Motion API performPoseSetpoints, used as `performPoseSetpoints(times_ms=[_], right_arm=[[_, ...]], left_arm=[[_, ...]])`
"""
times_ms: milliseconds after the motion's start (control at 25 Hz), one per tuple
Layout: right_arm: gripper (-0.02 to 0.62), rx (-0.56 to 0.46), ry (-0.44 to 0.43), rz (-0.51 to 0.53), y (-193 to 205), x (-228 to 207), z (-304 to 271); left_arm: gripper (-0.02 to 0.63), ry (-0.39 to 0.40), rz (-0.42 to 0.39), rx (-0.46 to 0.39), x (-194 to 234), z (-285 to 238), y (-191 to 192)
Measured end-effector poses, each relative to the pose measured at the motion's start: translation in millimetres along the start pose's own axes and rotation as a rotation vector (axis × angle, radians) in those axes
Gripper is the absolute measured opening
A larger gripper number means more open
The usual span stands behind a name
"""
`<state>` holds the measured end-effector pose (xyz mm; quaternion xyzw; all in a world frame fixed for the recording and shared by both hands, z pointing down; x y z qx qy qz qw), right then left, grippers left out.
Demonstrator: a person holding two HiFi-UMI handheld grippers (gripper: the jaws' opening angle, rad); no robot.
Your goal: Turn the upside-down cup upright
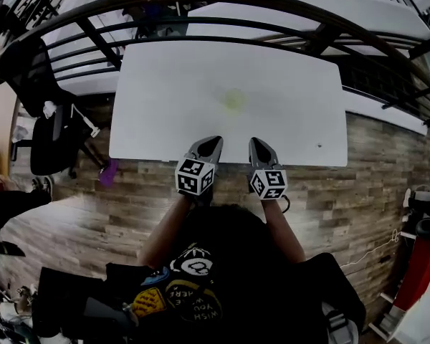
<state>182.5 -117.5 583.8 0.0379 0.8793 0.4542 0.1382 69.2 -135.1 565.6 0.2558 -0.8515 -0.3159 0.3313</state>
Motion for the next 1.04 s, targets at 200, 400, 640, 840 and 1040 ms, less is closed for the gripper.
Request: performPoseSetpoints(times_ms=[200,400,640,840,1040], right_arm=[[-0.003,0.008,-0.056,0.042,9.9,24.8,48.7],[-0.003,-0.021,-0.100,0.007,20.0,30.4,108.1],[-0.002,-0.032,-0.134,0.010,51.1,53.5,166.5],[-0.002,-0.034,-0.134,0.025,62.3,75.4,187.7],[-0.003,-0.036,-0.112,0.047,51.0,87.2,204.4]], left_arm=[[0.005,-0.037,0.019,-0.028,-43.4,18.4,25.6],[0.005,-0.127,0.003,-0.043,-95.7,46.9,51.8],[0.005,-0.176,0.030,-0.077,-138.8,87.2,91.2],[0.005,-0.180,-0.001,-0.097,-152.4,110.1,103.1],[0.005,-0.193,-0.014,-0.120,-162.6,134.1,97.1]])
Point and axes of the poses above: the fingertips, and each gripper's own axes: z backward along the fingers, x to its left, y out of its underside, the point moved 1 cm from there along z, backward along the fingers, and after that the axes turned 15 degrees about x, right-handed, at the moved point
